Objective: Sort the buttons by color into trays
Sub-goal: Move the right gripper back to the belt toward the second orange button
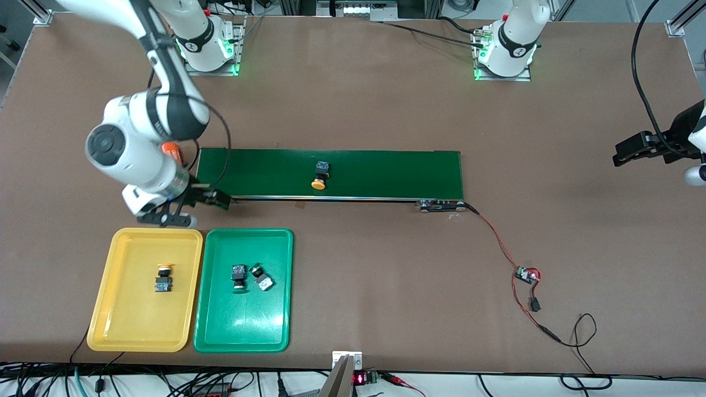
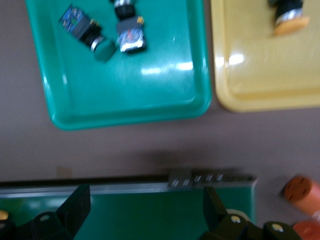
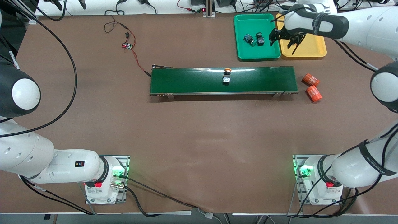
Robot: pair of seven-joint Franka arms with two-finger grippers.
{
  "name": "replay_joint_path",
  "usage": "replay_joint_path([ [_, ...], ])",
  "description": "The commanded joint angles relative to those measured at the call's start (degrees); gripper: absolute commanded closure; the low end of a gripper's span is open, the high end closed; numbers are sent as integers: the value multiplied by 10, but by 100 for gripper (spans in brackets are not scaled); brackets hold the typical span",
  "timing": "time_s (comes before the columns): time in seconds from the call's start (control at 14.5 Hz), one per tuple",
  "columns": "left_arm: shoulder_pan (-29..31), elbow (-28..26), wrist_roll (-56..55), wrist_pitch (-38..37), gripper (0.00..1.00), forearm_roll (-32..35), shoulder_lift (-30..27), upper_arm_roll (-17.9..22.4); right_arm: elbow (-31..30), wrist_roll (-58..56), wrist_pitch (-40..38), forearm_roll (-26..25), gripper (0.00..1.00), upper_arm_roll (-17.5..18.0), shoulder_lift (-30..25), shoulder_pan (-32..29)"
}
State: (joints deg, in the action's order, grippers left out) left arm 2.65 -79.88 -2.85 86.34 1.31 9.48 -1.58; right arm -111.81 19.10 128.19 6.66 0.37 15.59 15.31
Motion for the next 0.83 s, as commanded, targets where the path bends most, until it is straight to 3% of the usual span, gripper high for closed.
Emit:
replay_joint_path([
  [0.0, 4, -8, 14, 0, 0, -16, -10, 1, -86, 86, 25, 8, 0, 41, -65, 1],
  [0.21, 4, -8, 14, 0, 0, -16, -9, 1, -124, 123, 43, 7, 0, 75, -93, 0],
  [0.48, 5, -8, 14, 1, 0, -16, -9, 1, -179, 167, 148, 4, 0, 126, -93, 3],
  [0.76, 6, -8, 14, 1, 0, -16, -9, 1, -183, 194, 148, -16, 0, 130, -81, 17],
])
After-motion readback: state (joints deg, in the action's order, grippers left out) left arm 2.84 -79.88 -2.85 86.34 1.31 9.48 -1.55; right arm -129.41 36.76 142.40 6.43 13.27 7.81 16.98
